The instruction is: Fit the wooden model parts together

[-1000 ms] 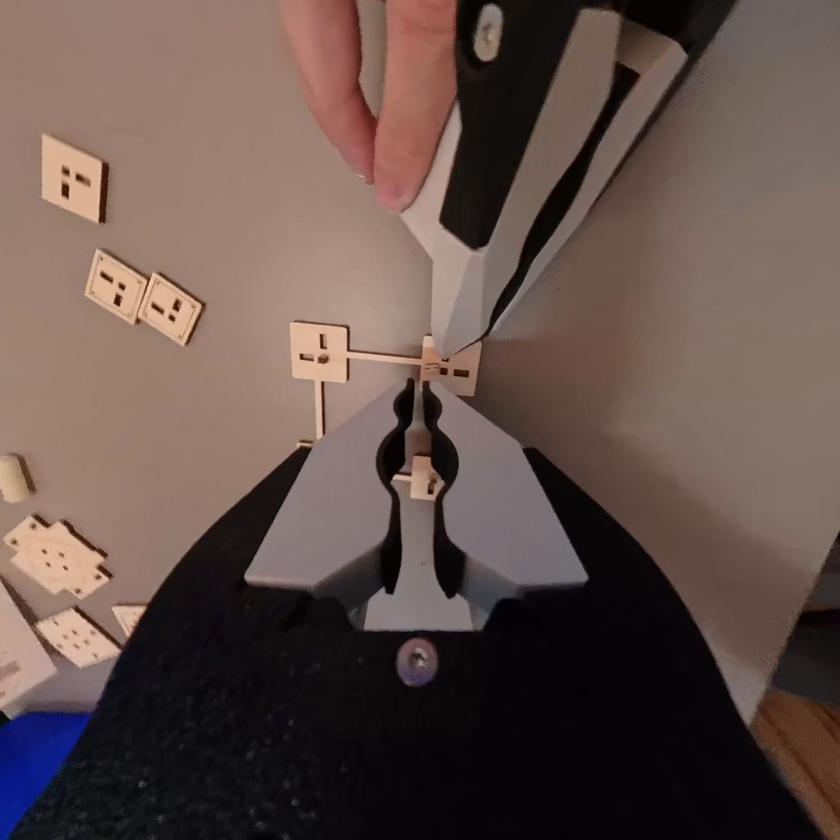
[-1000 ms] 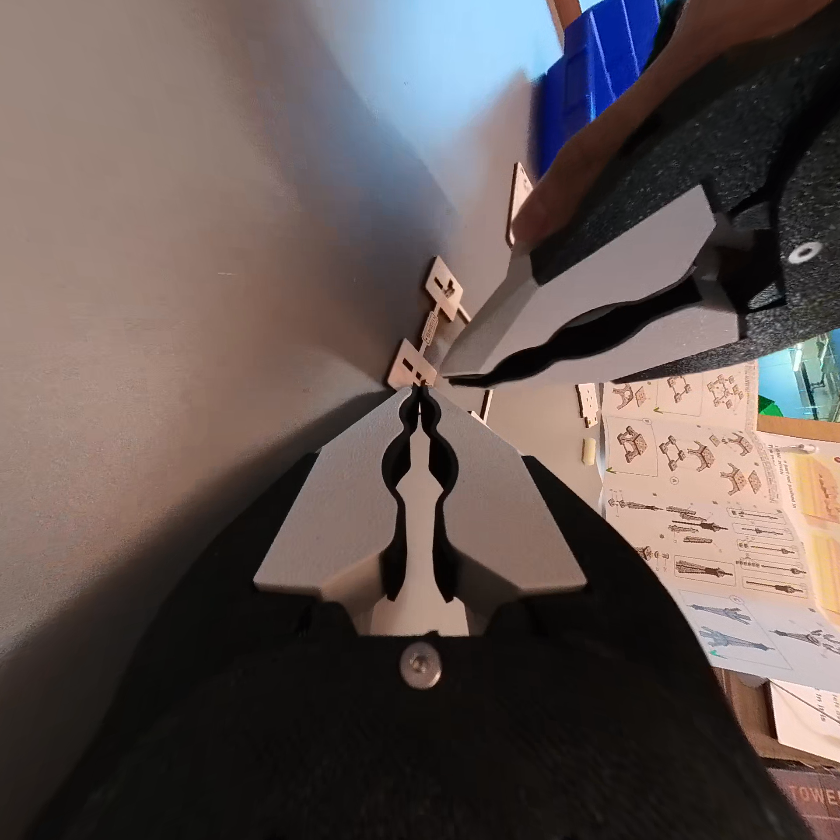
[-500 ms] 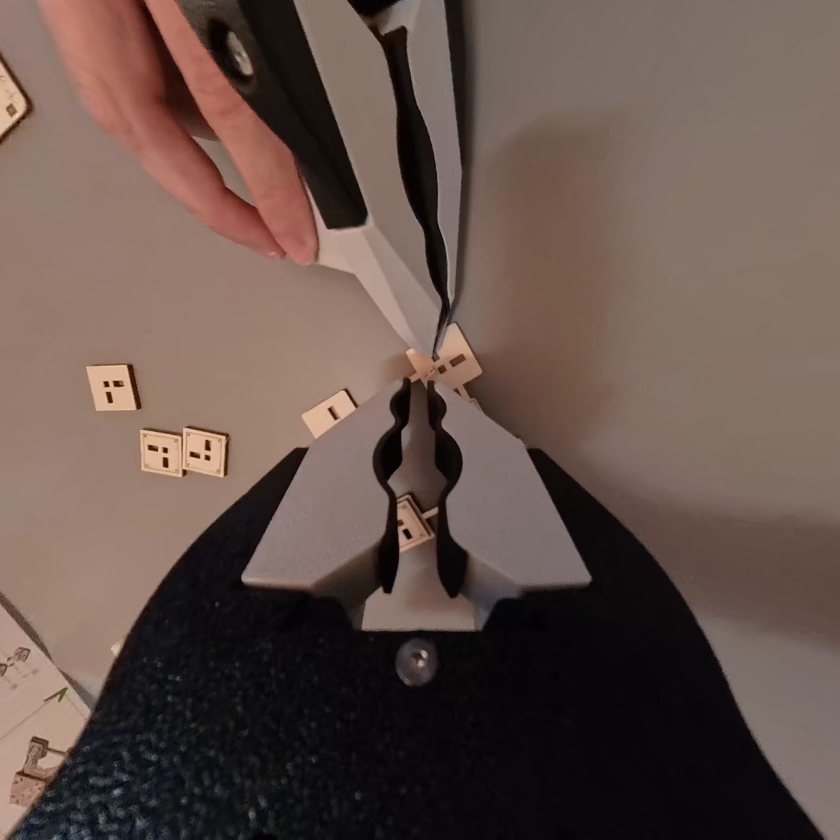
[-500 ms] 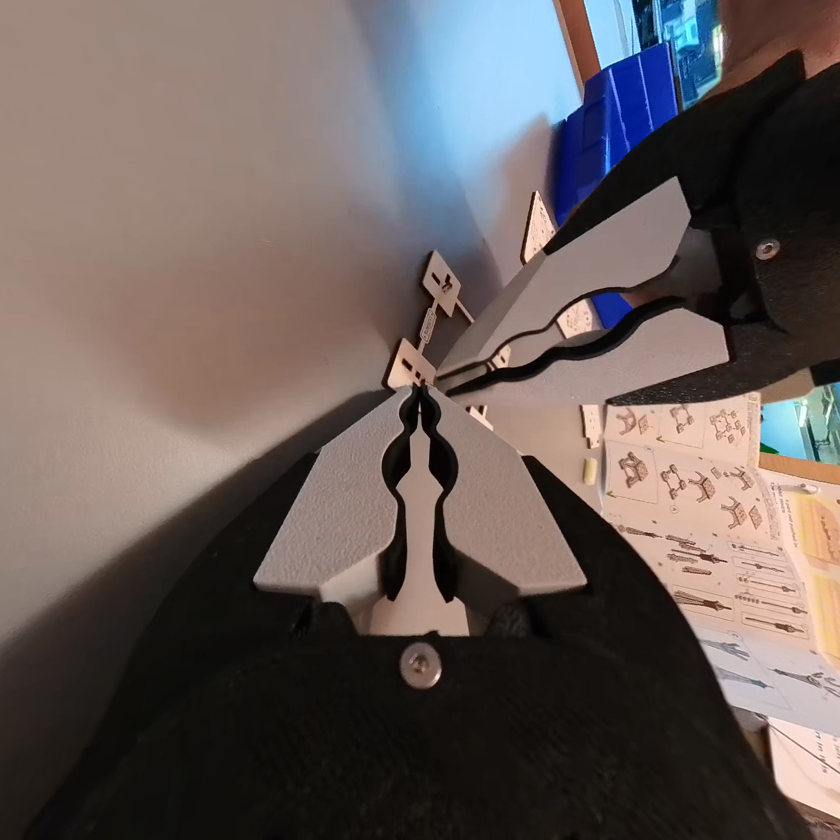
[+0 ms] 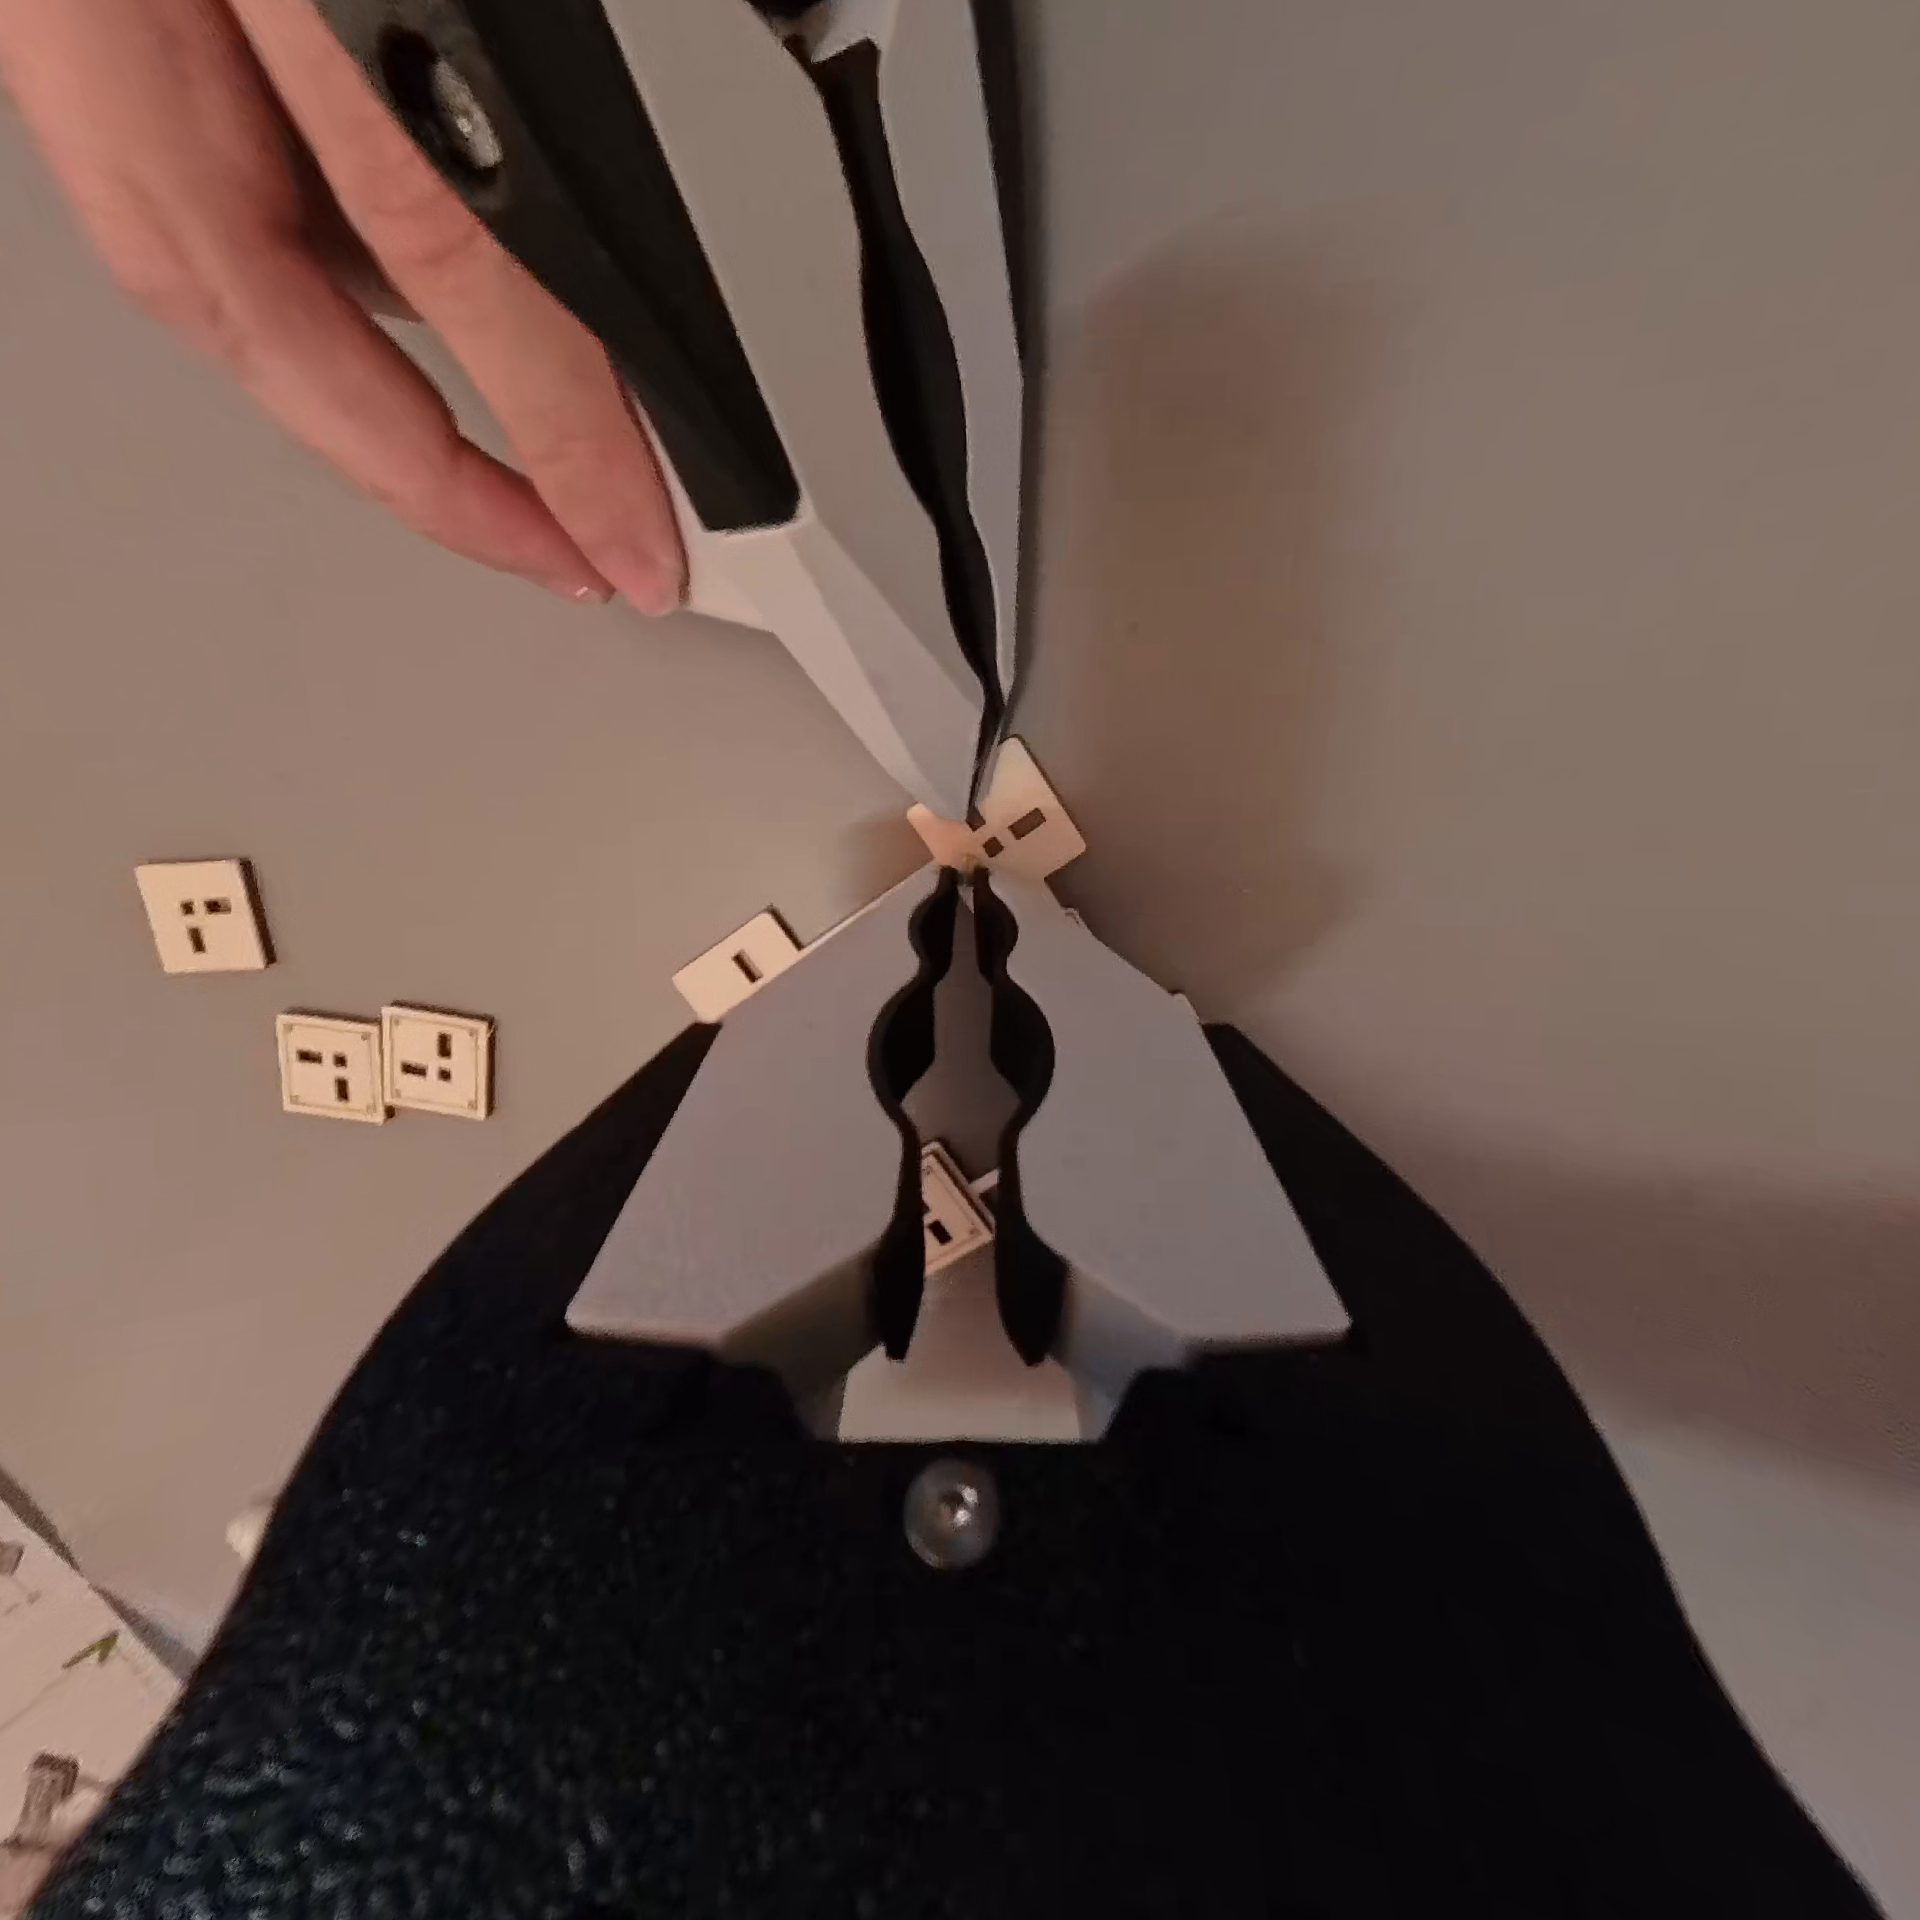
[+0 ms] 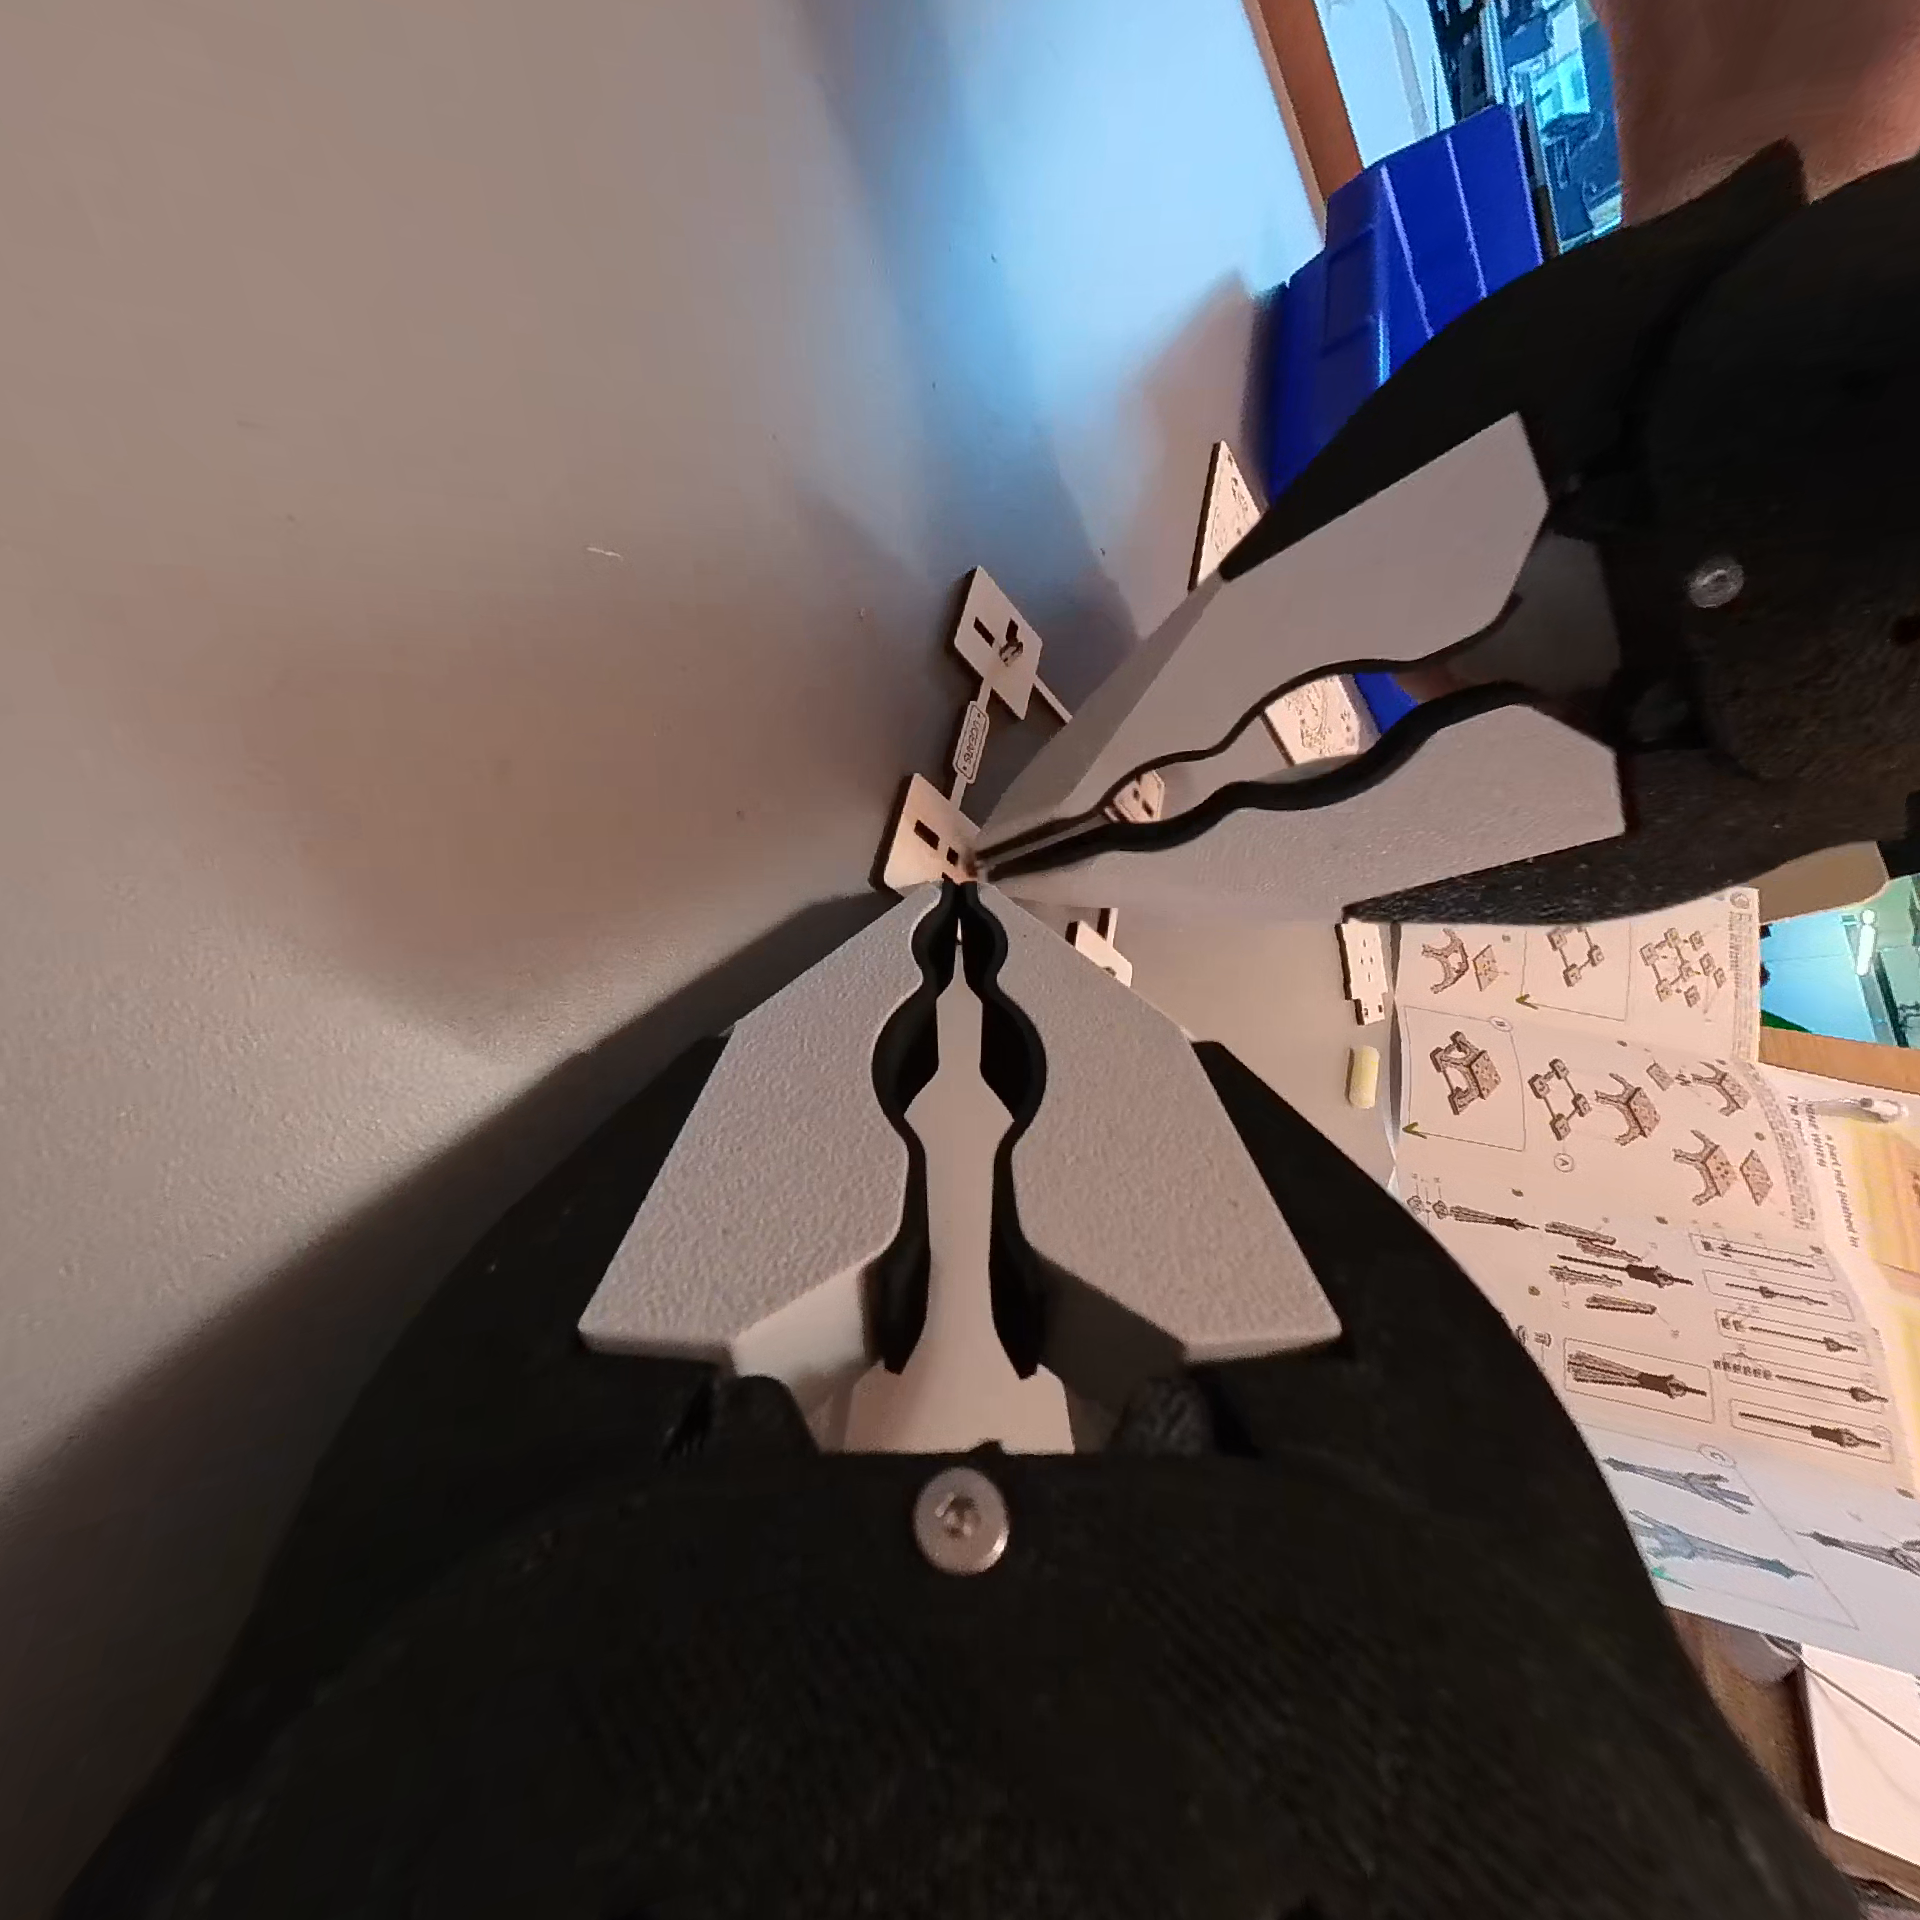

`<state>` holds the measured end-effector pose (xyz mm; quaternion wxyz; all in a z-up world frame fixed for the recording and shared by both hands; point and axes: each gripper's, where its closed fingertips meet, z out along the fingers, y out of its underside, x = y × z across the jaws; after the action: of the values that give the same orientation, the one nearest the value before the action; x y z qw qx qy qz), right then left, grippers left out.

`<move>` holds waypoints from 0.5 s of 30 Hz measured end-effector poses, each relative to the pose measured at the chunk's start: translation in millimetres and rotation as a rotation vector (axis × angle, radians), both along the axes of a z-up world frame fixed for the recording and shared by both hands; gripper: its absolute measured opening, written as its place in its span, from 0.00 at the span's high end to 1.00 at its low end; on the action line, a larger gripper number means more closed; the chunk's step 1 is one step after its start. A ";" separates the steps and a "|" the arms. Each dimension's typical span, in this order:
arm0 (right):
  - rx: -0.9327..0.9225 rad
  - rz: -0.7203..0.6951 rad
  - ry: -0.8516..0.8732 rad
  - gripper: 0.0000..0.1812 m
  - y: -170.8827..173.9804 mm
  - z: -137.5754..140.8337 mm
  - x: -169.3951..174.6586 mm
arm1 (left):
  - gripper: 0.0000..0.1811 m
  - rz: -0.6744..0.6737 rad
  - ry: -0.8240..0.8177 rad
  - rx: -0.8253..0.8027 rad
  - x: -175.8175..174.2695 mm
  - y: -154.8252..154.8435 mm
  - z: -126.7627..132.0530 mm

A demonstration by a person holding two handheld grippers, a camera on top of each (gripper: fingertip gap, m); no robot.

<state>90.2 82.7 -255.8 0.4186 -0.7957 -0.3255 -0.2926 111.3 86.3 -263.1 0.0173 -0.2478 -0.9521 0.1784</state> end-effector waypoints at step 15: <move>0.580 -0.227 1.165 0.91 -13.8 100.0 34.9 | 1.00 0.493 -0.701 -0.382 33.9 -17.8 100.8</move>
<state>125.1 68.9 -155.7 0.6901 -0.7083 0.1322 0.0678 145.2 68.5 -162.3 -0.3944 -0.0585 -0.8810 0.2546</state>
